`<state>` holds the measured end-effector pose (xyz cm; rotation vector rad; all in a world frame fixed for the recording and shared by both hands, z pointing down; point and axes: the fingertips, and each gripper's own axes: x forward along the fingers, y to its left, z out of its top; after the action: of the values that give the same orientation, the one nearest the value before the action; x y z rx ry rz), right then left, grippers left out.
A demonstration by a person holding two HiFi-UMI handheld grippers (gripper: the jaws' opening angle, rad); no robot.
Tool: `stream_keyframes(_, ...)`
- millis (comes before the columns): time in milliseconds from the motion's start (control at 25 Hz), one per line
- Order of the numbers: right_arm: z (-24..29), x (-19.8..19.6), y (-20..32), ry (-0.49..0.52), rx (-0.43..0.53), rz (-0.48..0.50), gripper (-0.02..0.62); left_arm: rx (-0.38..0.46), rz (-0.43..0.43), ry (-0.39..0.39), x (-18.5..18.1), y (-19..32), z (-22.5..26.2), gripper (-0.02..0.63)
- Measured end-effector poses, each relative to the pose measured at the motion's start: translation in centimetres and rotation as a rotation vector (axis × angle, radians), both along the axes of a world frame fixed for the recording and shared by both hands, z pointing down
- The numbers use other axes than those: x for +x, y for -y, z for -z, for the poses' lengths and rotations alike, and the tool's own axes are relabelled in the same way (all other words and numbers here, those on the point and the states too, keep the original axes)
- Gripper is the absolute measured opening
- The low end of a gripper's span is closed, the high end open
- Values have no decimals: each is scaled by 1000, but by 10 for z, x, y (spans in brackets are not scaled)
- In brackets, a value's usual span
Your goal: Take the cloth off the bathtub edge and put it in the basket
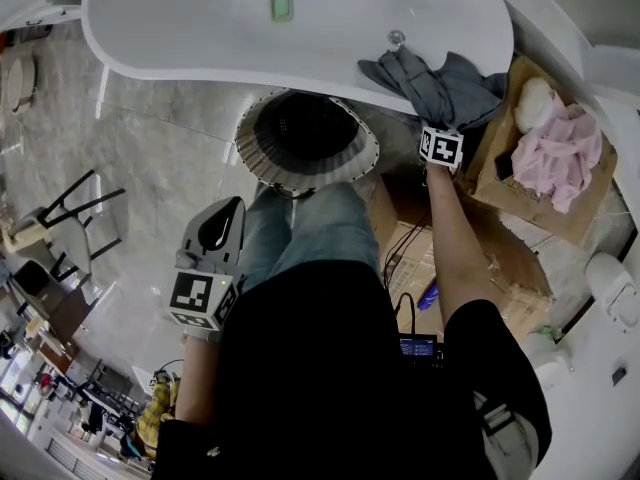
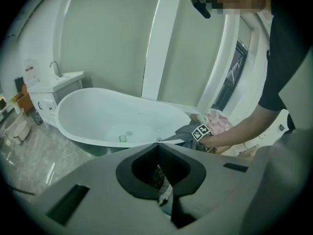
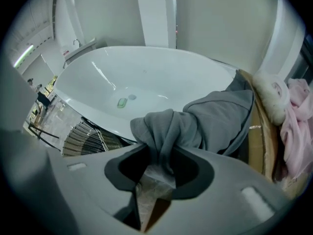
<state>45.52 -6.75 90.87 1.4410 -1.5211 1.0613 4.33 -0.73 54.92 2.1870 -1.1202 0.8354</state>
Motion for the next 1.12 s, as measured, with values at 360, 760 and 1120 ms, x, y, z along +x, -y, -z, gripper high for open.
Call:
stream_keyframes(360,50,-36,19,207,169,11,84,26,11,-15,-2,2,12,14)
stream_keyframes(760,174,-83,39,337,365,39,83,92,32,-78,-12,4,46,14)
stream_keyframes(1120,299,-127,39,388,528,70,81,196,28,-120,-50,14,95,14)
